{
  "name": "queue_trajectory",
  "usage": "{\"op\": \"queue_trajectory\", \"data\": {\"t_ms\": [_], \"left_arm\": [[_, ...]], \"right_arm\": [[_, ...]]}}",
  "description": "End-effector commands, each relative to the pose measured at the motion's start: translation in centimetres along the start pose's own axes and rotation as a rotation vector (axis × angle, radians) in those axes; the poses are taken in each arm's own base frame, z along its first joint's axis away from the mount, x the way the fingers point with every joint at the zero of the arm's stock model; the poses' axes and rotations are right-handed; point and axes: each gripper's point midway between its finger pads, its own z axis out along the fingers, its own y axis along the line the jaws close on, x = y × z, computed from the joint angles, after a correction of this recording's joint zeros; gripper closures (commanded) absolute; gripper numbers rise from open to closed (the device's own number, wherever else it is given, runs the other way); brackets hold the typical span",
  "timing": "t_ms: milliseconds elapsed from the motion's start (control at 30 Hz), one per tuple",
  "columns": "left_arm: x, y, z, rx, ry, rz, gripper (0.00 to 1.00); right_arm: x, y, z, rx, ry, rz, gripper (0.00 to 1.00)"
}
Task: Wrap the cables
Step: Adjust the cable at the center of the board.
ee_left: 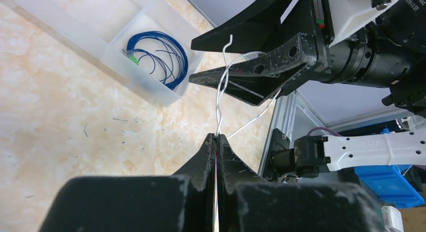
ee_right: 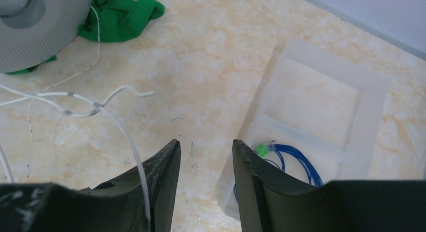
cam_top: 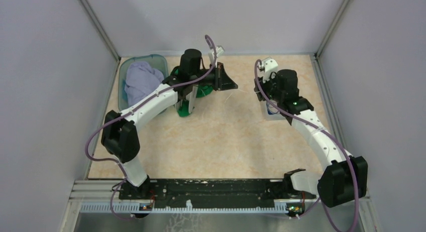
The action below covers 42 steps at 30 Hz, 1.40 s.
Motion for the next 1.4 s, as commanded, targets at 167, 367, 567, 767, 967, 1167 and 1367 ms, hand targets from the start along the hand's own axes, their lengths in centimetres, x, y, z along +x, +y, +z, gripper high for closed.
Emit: {"op": "queue_trajectory", "data": {"t_ms": [167, 367, 567, 767, 967, 1167, 1367], "left_arm": [[-1.3, -0.5, -2.2, -0.028, -0.044, 0.089, 1.00], [-1.4, -1.1, -3.1, -0.024, -0.048, 0.158, 1.00], [-1.7, -0.7, -3.7, -0.069, -0.066, 0.202, 1.00], [-1.2, 1.2, -3.2, -0.134, -0.055, 0.177, 1.00], [2.2, 3.0, -1.6, -0.106, 0.062, 0.101, 1.00], [3.5, 2.9, -0.8, -0.047, 0.122, 0.074, 0.89], [3.4, 1.2, -1.0, 0.039, 0.124, 0.097, 0.59]], "right_arm": [[-0.5, -2.9, -1.0, 0.115, 0.007, 0.001, 0.54], [-0.2, -4.0, -1.0, 0.155, 0.031, 0.015, 0.53], [-0.4, -3.2, -0.9, 0.099, 0.022, 0.022, 0.51], [-1.2, -0.5, -1.0, -0.050, -0.024, 0.029, 0.57], [-2.6, -0.1, -1.3, -0.074, -0.046, 0.047, 0.70], [-4.4, -0.1, -1.8, -0.081, -0.082, 0.047, 0.74], [-4.6, -0.3, -1.7, -0.070, -0.078, 0.059, 0.77]]}}
